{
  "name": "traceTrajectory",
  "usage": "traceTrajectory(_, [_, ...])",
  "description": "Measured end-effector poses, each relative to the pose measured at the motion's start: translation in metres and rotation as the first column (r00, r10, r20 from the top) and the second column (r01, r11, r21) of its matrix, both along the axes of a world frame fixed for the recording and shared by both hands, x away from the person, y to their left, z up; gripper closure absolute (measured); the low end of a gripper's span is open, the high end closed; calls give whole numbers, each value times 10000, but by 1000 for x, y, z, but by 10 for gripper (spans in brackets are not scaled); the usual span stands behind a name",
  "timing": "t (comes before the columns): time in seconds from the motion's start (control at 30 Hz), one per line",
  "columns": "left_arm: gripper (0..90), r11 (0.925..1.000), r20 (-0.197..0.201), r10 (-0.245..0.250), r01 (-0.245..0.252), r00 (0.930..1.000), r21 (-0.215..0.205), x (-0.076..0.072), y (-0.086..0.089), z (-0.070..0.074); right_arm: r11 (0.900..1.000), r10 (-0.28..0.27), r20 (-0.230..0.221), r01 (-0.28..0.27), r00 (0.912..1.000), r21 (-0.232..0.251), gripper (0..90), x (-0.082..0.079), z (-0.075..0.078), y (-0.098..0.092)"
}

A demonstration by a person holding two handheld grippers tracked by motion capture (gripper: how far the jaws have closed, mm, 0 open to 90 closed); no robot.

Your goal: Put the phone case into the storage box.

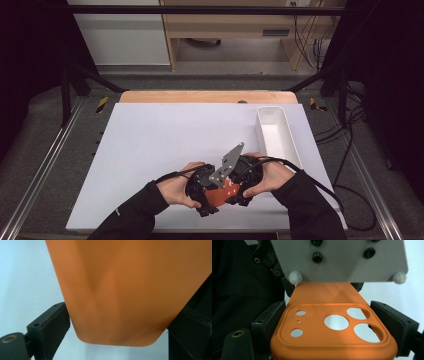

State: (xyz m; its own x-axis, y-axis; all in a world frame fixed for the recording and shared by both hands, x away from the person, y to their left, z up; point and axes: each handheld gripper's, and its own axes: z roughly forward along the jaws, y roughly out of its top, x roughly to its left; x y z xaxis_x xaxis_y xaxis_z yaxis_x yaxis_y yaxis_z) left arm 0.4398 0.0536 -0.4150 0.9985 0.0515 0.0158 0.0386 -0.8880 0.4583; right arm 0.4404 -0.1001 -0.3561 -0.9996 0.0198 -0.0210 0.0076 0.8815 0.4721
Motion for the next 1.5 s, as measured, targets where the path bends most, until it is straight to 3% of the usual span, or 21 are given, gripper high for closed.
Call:
traceTrajectory(0.17, [88, 9993, 17, -88, 87, 10000, 375, 1, -2, -2, 10000, -12, 1, 12, 10000, -50, 163, 0, -1, 1])
traceTrajectory(0.6, [126, 9960, 25, -205, 202, 9998, 870, 0, -8, -3, 9998, 112, 137, -110, 9998, -169, 163, -1, -2, 2])
traceTrajectory(1.13, [153, 9953, 514, -374, 326, 9980, 914, -1, -10, -4, 9995, 210, 294, -203, 9993, -226, 162, -2, -3, 3])
traceTrajectory(1.5, [157, 9972, 407, -352, 324, 9985, 679, -1, -7, -3, 9999, 169, 416, -168, 9990, -20, 153, -3, -2, 2])
